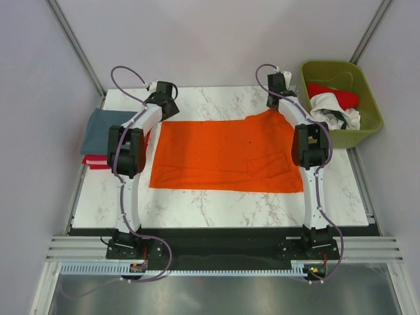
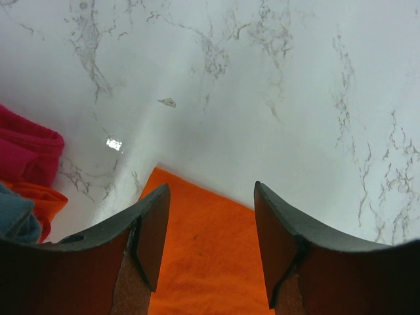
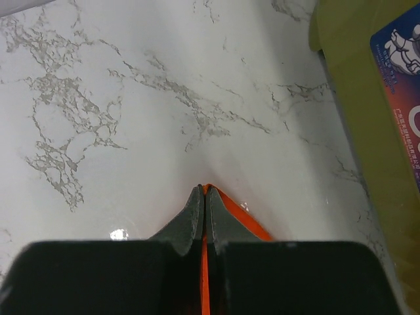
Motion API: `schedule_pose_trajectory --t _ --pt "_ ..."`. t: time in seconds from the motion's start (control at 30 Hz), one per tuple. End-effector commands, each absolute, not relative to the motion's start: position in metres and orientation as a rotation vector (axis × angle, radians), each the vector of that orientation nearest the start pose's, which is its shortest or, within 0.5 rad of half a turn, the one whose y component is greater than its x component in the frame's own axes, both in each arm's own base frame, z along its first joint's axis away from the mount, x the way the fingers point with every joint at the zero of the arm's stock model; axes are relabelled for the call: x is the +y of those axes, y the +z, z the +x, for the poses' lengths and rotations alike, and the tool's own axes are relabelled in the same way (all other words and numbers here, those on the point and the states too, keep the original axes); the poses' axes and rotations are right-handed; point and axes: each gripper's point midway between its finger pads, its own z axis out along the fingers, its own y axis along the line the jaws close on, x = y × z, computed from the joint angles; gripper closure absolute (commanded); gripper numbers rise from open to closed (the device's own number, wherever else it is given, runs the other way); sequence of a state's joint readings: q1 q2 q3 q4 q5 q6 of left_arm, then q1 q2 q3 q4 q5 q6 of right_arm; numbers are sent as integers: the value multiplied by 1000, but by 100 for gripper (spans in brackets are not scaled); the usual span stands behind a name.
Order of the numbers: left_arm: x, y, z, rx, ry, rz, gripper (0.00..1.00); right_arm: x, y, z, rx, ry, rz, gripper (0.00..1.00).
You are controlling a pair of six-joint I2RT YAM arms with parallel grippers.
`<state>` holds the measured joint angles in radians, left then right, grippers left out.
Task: Fold and stack the t-shirts
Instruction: Fold the tshirt
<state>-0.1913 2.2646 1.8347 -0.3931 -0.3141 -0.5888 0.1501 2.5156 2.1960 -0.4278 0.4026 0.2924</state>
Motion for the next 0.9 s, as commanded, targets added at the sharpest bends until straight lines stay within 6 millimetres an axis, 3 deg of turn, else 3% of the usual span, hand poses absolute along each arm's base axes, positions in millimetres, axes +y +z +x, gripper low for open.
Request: schedule_pose_trajectory --t 0.0,0.07,0.27,0.47,0.87 --pt "-65 75 588 2198 55 -671 39 33 90 645 2143 -214 393 100" --pt "-64 67 590 2212 71 -669 40 36 89 646 2145 -199 387 100" --pt "-55 67 593 2208 134 -663 42 40 82 645 2156 -169 388 100" --pt "-56 54 584 2267 155 -645 44 42 80 643 2156 -147 398 100" --pt "-50 42 571 2308 210 -668 51 44 90 637 2143 -130 404 100"
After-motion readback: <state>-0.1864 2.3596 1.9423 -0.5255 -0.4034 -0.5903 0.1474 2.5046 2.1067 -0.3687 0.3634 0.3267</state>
